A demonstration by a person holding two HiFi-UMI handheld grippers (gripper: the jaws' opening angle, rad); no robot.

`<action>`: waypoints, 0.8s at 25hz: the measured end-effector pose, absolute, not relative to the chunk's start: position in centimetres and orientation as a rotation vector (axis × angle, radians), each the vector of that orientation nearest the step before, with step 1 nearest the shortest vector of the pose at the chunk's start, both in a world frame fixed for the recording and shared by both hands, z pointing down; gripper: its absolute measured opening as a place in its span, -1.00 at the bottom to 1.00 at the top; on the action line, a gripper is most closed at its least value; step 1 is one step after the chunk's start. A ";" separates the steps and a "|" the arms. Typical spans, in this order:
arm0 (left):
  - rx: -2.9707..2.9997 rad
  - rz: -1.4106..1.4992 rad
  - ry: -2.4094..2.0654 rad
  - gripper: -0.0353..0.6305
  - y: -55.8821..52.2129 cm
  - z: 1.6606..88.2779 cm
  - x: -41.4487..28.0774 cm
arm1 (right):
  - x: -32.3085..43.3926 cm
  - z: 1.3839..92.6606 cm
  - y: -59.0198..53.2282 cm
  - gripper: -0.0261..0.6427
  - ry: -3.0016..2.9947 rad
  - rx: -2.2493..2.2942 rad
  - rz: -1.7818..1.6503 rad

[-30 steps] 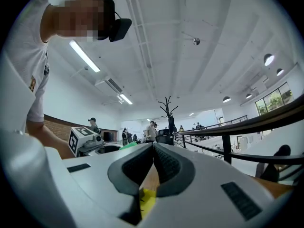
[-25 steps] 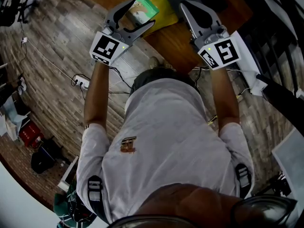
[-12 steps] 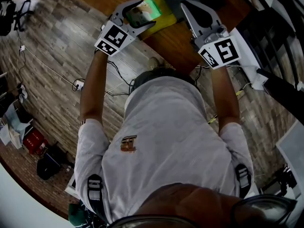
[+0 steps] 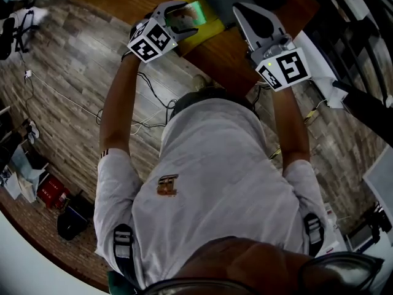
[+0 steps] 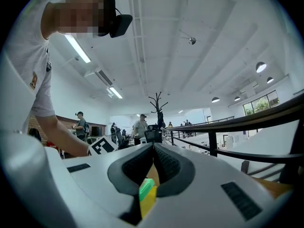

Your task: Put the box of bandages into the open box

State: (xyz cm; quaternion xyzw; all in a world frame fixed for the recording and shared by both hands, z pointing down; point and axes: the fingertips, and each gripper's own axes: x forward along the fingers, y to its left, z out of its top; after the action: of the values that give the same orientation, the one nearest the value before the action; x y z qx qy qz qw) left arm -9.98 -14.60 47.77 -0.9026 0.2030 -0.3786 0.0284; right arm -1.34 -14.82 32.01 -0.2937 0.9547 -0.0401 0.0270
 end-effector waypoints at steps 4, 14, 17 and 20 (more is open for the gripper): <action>-2.797 -1.238 0.545 0.21 -15.3 49.4 -9.8 | -0.8 32.4 -15.2 -0.83 2.951 -0.946 -0.142; -2.765 -1.443 0.332 0.21 -16.7 54.7 -9.4 | 0.5 34.4 -16.7 -0.83 2.950 -1.025 -0.186; -2.756 -1.487 0.295 0.21 -17.0 55.8 -9.4 | 0.9 34.7 -16.9 -0.83 2.952 -1.043 -0.192; -2.752 -1.530 0.255 0.21 -17.1 56.7 -9.2 | 1.4 34.9 -17.0 -0.83 2.950 -1.064 -0.198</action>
State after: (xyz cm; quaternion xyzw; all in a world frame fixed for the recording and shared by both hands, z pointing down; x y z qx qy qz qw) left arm -9.21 -17.06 56.74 -0.8711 0.0806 -0.4844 -0.0087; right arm 1.43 -17.00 34.86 -0.3386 0.9388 -0.0629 -0.0004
